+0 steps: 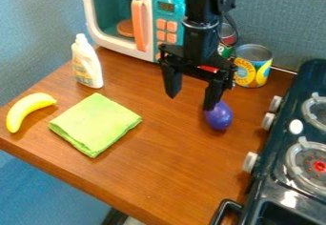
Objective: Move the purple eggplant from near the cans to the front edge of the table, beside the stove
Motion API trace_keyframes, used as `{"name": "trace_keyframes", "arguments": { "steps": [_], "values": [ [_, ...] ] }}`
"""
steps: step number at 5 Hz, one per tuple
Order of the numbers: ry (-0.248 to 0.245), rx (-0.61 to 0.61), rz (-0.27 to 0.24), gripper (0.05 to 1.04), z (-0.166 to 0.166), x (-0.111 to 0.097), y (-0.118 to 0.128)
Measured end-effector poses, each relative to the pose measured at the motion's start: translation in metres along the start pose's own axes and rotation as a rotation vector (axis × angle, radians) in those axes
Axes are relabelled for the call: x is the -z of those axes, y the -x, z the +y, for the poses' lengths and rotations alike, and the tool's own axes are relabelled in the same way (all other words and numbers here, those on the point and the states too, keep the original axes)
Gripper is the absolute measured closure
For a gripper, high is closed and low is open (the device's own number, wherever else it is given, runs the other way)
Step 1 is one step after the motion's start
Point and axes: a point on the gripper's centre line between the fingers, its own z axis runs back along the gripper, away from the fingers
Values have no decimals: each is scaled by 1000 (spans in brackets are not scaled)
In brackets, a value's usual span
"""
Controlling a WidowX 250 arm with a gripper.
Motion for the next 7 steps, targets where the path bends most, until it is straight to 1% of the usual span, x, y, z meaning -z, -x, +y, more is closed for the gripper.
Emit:
{"name": "trace_keyframes", "arguments": {
  "steps": [1,2,3,4,5,6,7],
  "values": [
    [-6,-1,30,83,0,10,2],
    [19,-50,56,83,-5,22,1],
    [69,-128,41,83,-10,18,-5],
    [63,-220,37,83,-2,18,-15],
    [57,-241,58,83,-4,21,-31],
    [57,-280,28,83,-5,24,-42],
    [127,-307,51,83,-18,39,-54]
  ]
}}
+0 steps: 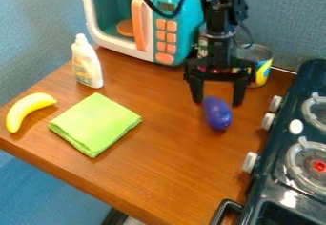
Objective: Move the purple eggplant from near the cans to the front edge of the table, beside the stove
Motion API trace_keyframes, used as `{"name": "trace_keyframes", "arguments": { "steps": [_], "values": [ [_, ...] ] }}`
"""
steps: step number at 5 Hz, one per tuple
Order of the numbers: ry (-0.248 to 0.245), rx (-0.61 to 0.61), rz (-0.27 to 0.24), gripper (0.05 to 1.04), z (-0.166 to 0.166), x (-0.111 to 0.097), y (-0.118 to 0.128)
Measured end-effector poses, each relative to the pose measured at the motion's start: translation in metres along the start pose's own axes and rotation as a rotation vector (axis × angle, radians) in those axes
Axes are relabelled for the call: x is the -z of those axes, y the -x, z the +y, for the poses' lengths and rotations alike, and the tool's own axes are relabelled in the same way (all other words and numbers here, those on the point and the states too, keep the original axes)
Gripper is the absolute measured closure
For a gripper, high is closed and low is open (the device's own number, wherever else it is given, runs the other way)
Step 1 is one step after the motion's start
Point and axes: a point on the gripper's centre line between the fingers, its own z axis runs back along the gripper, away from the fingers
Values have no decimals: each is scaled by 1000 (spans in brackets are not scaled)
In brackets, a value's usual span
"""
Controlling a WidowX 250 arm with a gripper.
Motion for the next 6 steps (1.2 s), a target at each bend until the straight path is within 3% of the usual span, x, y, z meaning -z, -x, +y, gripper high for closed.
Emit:
{"name": "trace_keyframes", "arguments": {
  "steps": [1,2,4,5,6],
  "values": [
    [14,-26,-15,83,-5,-2,-5],
    [12,-53,19,83,-5,15,-4],
    [-65,-65,141,83,1,46,-6],
    [-49,-47,149,115,-1,49,-7],
    [-19,10,137,250,0,49,-5]
  ]
}}
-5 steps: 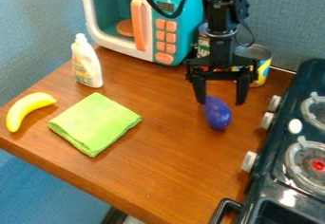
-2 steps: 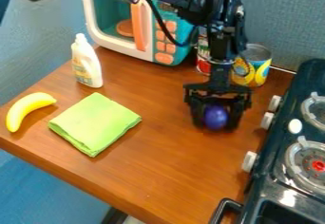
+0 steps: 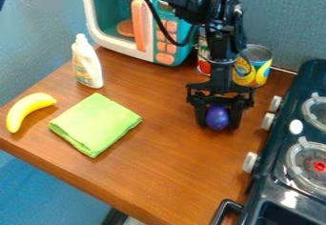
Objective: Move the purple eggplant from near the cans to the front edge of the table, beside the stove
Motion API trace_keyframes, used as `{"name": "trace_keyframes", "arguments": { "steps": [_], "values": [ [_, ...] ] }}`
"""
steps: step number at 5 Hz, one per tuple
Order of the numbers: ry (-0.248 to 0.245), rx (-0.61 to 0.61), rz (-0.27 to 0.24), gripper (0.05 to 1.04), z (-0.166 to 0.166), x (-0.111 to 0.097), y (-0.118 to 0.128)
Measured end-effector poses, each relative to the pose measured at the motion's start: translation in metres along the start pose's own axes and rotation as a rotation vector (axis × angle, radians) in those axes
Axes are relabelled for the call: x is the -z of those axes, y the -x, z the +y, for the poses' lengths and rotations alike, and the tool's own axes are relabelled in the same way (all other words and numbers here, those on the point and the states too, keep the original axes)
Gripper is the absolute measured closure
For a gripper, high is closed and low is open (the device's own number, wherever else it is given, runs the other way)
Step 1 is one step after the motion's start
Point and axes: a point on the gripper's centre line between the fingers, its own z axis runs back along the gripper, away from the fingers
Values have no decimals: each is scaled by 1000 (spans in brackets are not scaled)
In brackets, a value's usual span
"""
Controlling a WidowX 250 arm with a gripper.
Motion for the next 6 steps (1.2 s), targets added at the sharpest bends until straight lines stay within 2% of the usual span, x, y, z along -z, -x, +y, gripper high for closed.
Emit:
{"name": "trace_keyframes", "arguments": {
  "steps": [1,2,3,4,5,6],
  "values": [
    [19,66,-21,251,4,-1,10],
    [-4,150,-9,251,12,-5,23],
    [-31,236,-54,251,14,-33,30],
    [-57,284,6,251,29,-30,57],
    [-73,319,80,251,36,-13,84],
    [-45,334,167,251,34,6,110]
  ]
}}
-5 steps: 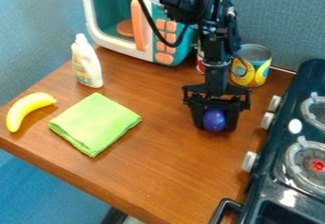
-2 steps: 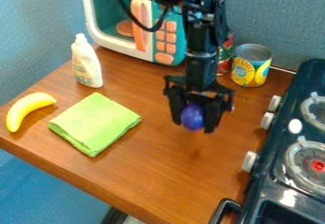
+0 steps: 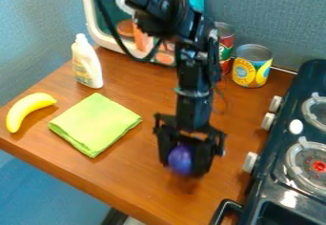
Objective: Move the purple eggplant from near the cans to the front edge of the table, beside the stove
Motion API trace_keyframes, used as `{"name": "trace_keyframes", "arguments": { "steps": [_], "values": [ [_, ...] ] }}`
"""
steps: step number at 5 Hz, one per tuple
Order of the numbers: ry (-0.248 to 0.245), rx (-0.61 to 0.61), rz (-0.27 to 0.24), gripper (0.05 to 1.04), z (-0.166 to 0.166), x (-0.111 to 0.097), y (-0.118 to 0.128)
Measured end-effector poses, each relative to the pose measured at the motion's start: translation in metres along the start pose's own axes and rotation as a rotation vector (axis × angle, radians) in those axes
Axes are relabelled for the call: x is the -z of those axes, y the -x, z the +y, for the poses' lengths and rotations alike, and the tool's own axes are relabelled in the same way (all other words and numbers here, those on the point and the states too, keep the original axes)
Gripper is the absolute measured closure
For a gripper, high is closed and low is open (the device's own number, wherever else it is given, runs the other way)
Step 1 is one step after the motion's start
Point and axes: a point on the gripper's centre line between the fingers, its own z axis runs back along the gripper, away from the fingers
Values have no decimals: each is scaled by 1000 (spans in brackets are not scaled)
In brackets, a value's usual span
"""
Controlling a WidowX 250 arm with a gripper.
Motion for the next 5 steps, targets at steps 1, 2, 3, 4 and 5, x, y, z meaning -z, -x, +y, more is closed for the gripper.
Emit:
{"name": "trace_keyframes", "arguments": {
  "steps": [1,2,3,4,5],
  "values": [
    [3,34,4,251,-9,6,3],
    [8,54,30,251,-12,12,0],
    [10,57,31,236,-13,12,-1],
    [21,52,37,180,-12,13,0],
    [21,59,35,98,-12,12,0]
  ]
}}
